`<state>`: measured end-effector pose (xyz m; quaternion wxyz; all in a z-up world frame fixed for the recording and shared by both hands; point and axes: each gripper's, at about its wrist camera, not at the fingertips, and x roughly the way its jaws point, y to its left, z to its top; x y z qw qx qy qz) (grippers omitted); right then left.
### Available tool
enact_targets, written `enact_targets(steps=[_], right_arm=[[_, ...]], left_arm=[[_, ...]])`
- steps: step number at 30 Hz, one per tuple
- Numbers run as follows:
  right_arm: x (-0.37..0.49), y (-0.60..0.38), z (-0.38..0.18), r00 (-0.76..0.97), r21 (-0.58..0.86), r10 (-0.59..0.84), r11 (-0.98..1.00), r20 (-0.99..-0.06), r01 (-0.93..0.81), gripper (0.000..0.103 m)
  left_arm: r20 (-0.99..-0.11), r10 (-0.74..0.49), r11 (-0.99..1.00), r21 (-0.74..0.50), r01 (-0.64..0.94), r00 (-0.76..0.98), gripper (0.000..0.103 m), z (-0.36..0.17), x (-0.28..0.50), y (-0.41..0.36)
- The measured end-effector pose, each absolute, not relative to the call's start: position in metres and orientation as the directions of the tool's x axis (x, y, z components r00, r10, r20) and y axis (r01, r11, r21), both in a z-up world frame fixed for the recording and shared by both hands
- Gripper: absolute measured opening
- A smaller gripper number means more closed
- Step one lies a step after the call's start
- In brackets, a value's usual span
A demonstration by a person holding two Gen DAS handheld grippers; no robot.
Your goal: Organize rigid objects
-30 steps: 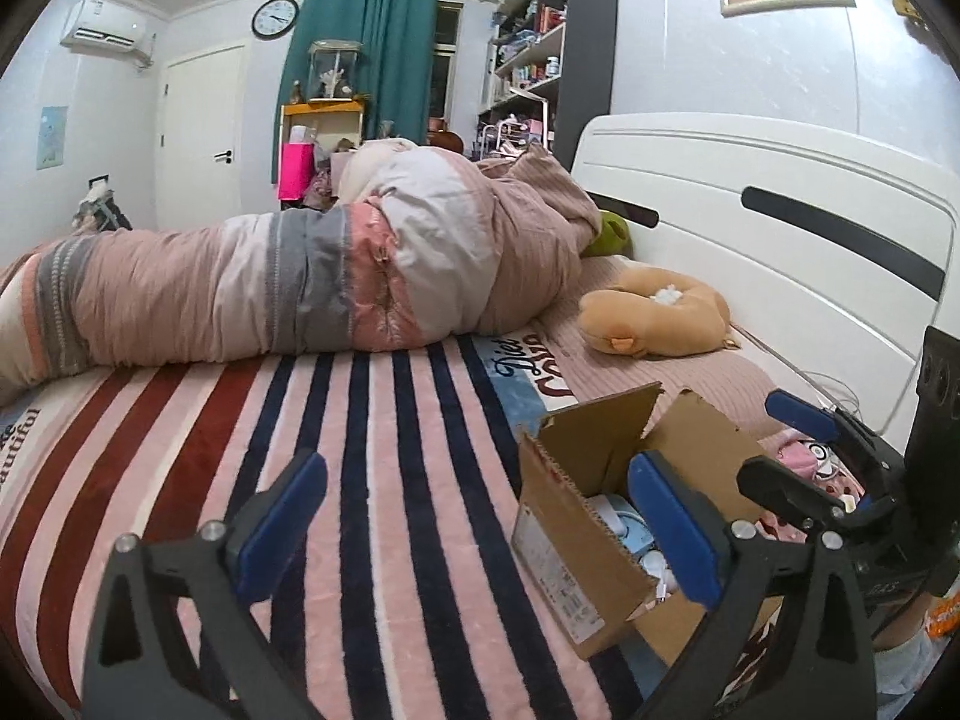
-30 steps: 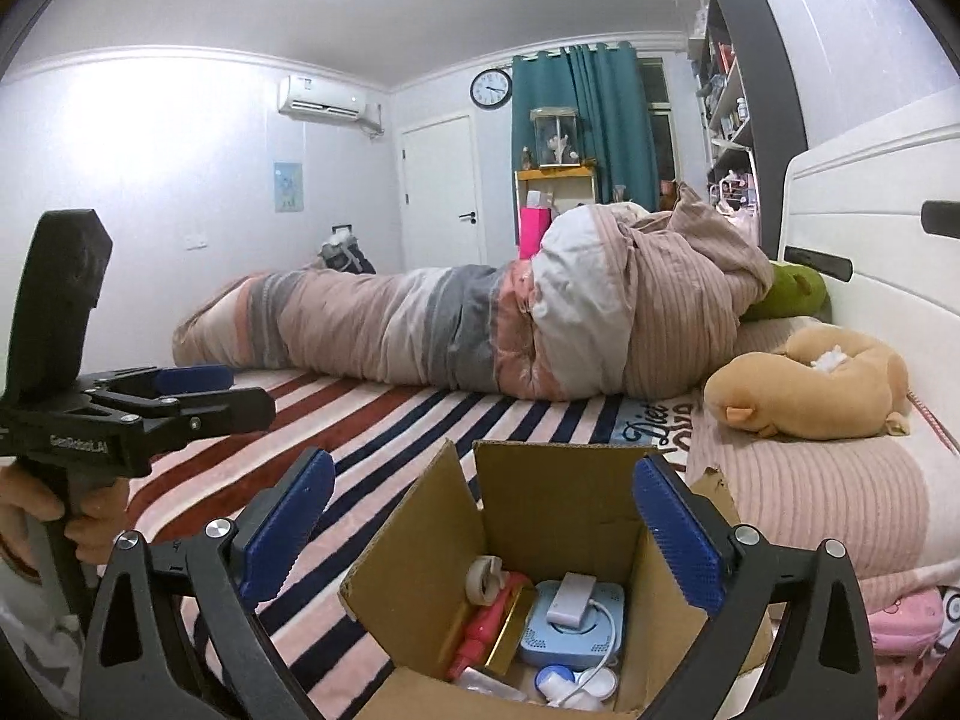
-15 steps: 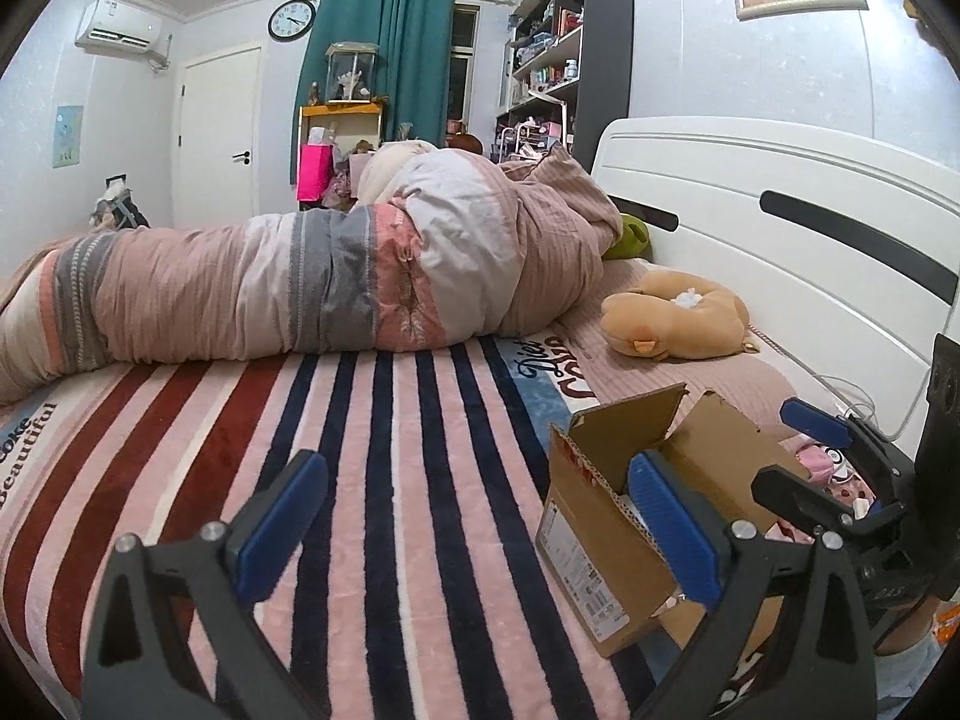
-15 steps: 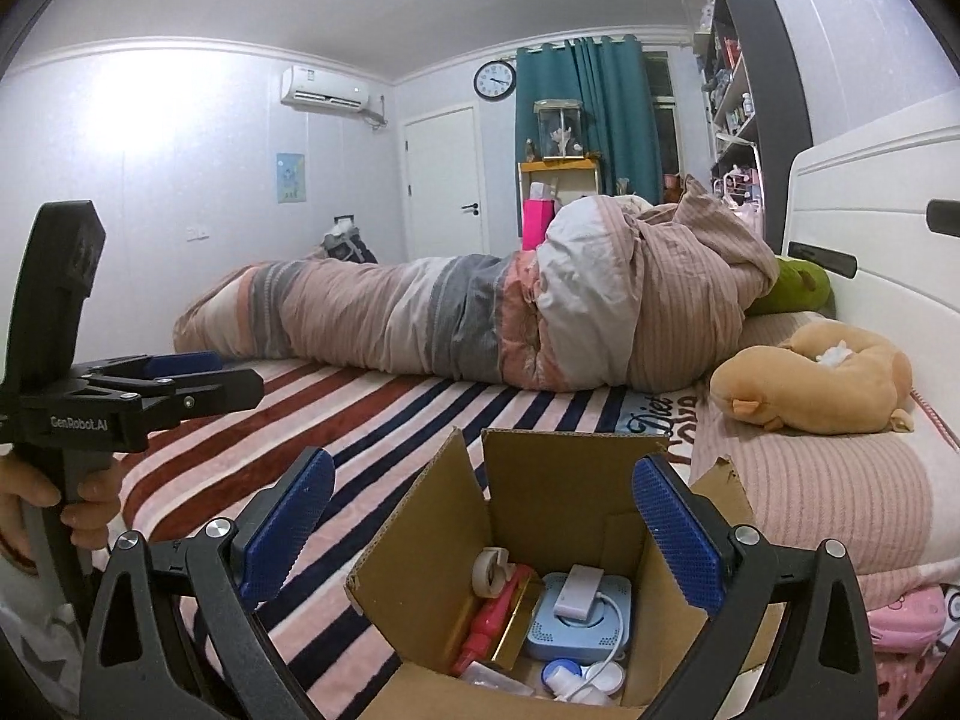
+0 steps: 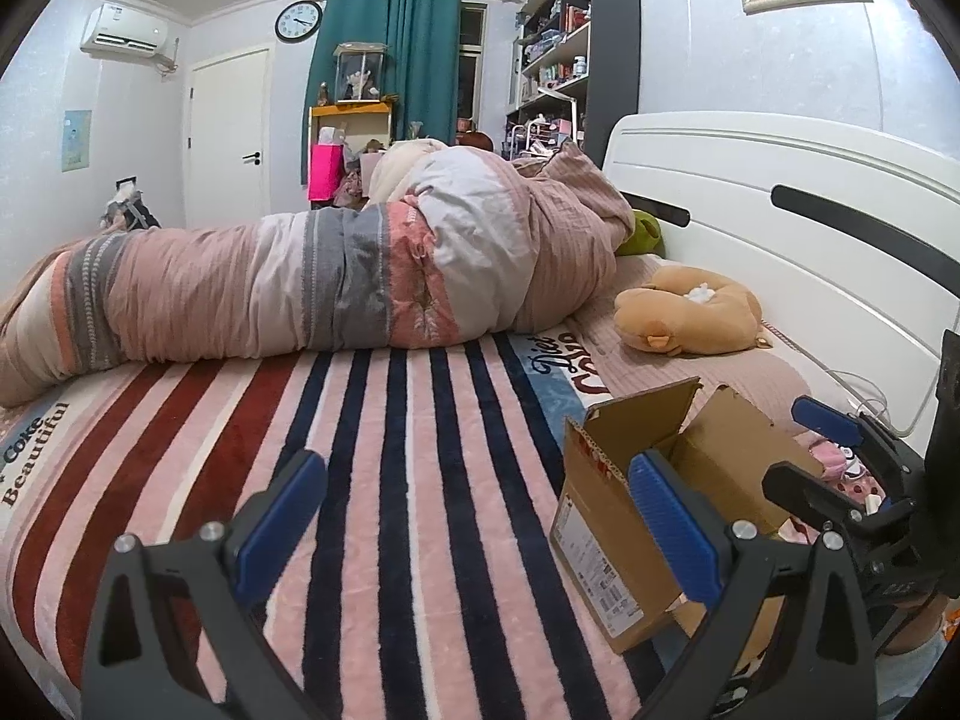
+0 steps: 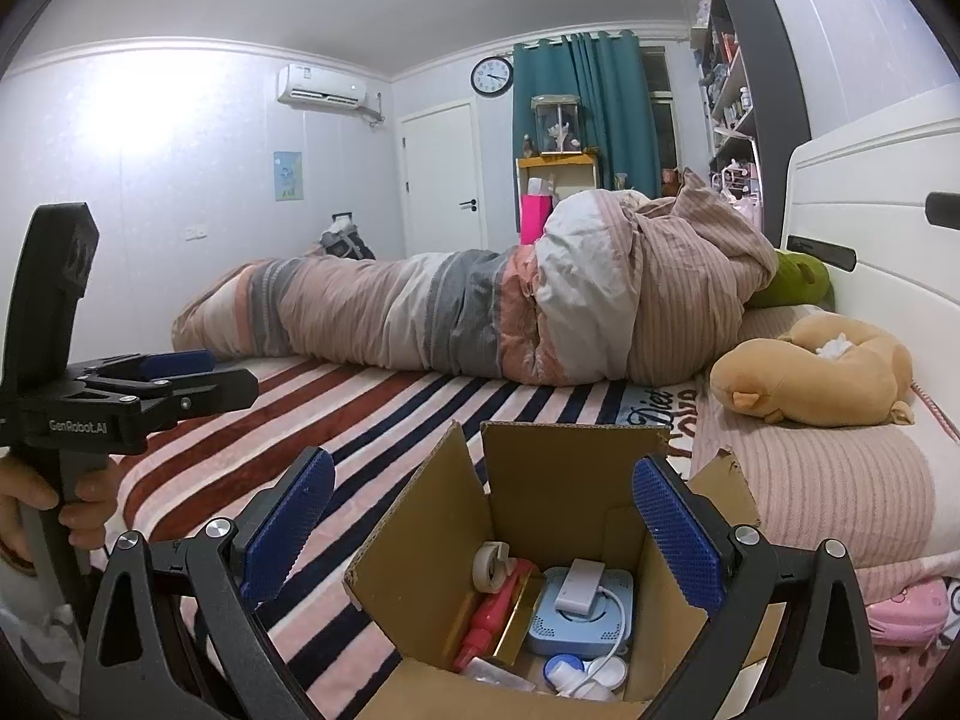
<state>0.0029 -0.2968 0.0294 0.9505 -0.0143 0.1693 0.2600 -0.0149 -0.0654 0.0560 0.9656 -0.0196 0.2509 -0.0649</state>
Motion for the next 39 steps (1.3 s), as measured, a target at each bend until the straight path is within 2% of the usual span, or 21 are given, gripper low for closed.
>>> enact_targets(steps=[17,39], right_arm=[[0.0015,-0.2938,0.0284,0.808,0.061,0.487,0.866,-0.331,-0.497,0.100],[0.0014,-0.2918,0.0278,0.808,0.062,0.486,0.867,-0.333,-0.495,0.100]], left_arm=[[-0.478,-0.083,0.997,-0.041,0.072,0.875,0.102,0.0556,-0.0179,-0.0635],[-0.479,-0.073,0.997,-0.035,0.064,0.875,0.102,0.0546,-0.0182,-0.0622]])
